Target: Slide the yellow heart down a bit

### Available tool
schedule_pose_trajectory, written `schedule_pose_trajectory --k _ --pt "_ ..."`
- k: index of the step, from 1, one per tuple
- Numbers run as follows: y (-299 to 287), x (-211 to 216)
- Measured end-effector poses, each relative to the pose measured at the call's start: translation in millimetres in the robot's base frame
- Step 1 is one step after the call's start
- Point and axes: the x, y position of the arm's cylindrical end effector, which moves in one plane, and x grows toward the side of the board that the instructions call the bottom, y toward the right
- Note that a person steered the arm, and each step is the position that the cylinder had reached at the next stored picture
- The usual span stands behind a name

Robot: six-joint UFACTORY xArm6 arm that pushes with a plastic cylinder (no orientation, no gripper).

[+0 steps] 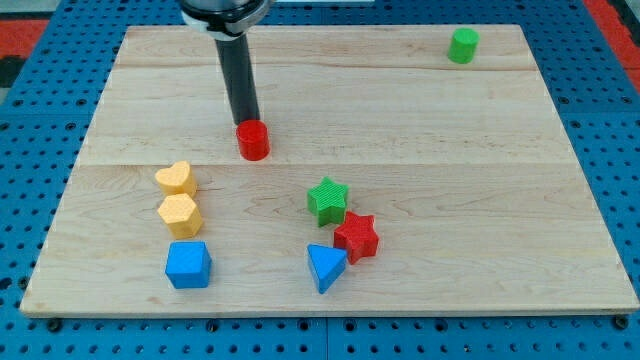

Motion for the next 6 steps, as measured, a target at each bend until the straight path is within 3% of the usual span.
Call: schedule_pose_trajectory --k 1,2,3,4,6 --pt "1 40" --pt "-11 17" --pt "-95 31" --pt "-119 54" --pt "-103 81"
